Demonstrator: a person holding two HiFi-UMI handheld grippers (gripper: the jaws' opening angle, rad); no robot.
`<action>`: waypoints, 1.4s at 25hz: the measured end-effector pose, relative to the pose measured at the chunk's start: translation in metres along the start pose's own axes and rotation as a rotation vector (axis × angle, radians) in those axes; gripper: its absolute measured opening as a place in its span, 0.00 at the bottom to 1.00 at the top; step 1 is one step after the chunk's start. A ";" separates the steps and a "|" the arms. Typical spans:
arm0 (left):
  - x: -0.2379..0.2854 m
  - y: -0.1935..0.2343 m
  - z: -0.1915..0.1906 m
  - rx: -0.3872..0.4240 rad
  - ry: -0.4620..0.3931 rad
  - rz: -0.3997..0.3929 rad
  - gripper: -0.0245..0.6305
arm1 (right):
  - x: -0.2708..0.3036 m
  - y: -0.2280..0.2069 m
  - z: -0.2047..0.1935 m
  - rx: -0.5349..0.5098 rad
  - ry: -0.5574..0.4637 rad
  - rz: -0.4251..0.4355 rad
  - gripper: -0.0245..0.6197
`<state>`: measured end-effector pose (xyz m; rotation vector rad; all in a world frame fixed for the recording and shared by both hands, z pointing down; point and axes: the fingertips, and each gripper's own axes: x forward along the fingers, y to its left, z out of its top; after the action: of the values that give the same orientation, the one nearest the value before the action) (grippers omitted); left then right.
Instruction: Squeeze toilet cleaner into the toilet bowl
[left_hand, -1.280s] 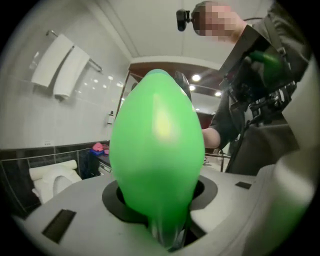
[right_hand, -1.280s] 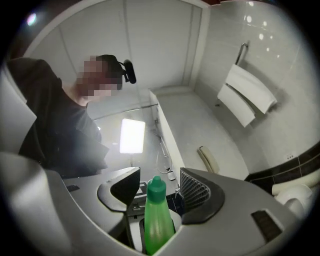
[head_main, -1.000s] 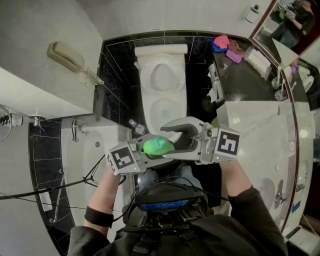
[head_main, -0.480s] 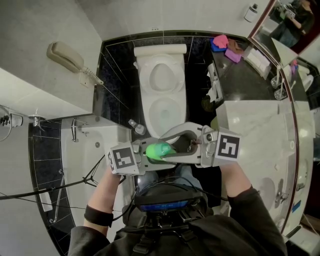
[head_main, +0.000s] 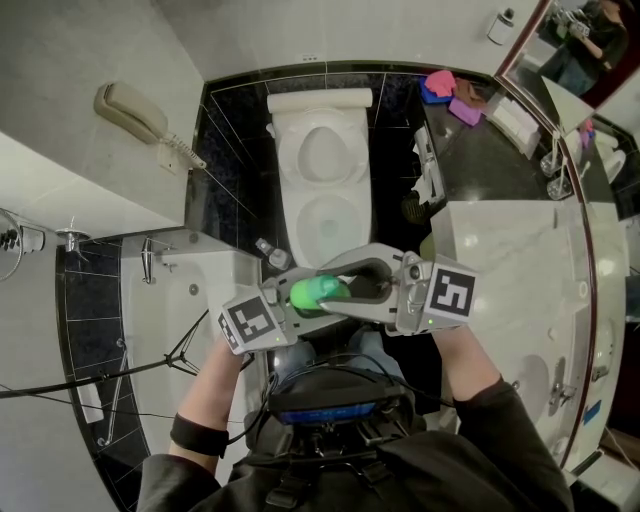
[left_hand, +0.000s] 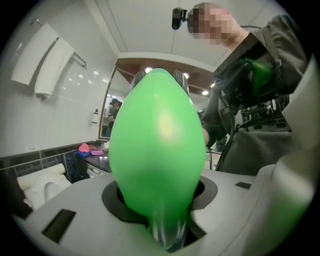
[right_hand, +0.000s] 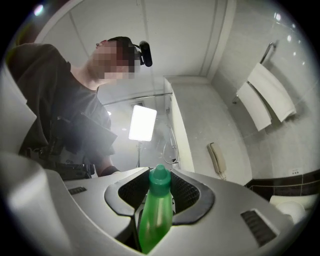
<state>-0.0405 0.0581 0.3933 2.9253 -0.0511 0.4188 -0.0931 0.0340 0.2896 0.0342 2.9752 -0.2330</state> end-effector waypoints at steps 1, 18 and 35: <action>0.001 0.007 -0.004 0.033 0.009 0.048 0.32 | -0.001 -0.003 -0.003 0.023 0.005 -0.021 0.27; -0.006 0.088 -0.074 0.136 0.092 0.723 0.31 | -0.011 -0.058 -0.066 0.461 0.061 -0.353 0.27; -0.010 0.078 -0.053 0.080 0.034 0.538 0.32 | -0.002 -0.054 -0.057 0.300 -0.004 -0.310 0.53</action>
<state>-0.0697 -0.0083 0.4542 2.9470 -0.8457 0.5532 -0.1017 -0.0103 0.3540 -0.3924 2.8992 -0.7127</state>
